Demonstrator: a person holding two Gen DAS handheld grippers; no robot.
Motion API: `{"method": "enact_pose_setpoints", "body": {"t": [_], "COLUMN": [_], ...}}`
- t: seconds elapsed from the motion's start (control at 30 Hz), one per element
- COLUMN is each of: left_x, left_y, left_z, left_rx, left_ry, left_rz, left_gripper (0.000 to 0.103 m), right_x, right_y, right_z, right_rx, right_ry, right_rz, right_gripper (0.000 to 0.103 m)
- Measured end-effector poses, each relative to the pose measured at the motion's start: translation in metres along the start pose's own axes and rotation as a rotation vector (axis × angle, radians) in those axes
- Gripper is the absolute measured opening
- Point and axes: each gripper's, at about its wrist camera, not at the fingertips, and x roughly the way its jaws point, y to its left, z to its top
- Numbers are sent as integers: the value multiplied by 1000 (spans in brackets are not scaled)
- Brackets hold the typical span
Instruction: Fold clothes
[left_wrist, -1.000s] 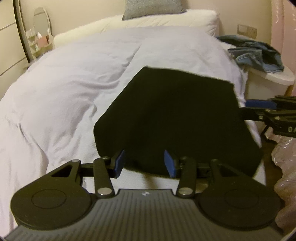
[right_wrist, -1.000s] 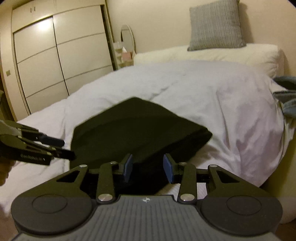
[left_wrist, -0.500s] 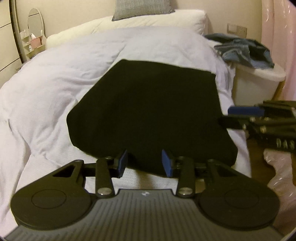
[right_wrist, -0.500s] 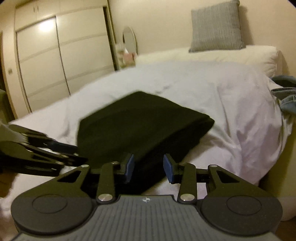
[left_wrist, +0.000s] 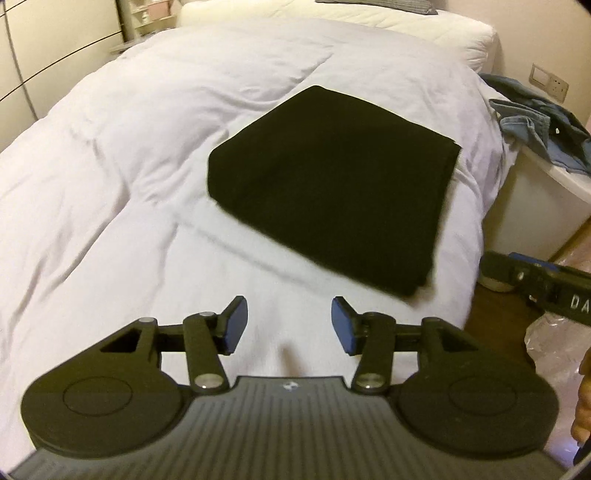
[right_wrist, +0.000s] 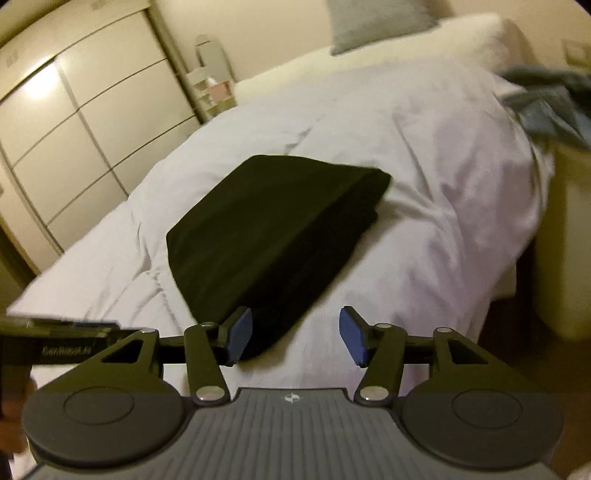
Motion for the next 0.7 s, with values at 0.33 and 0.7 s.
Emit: {"method": "enact_pose_setpoints", "body": {"t": [0.33,0.7], "left_x": [-112,-165], "left_y": [-22,-46], "left_z": [-33,-63], "left_rx": [-3,24], "left_ry": [-127,-190], "left_rz": [66,80], "left_gripper": [62,63], "right_x": [-101,-155], "right_y": [23,36], "right_z": [1,-16], "right_rx": [-19,-47], "right_ry": [-109,-138], "right_rz": [22,-1], "right_gripper": [73,84]}}
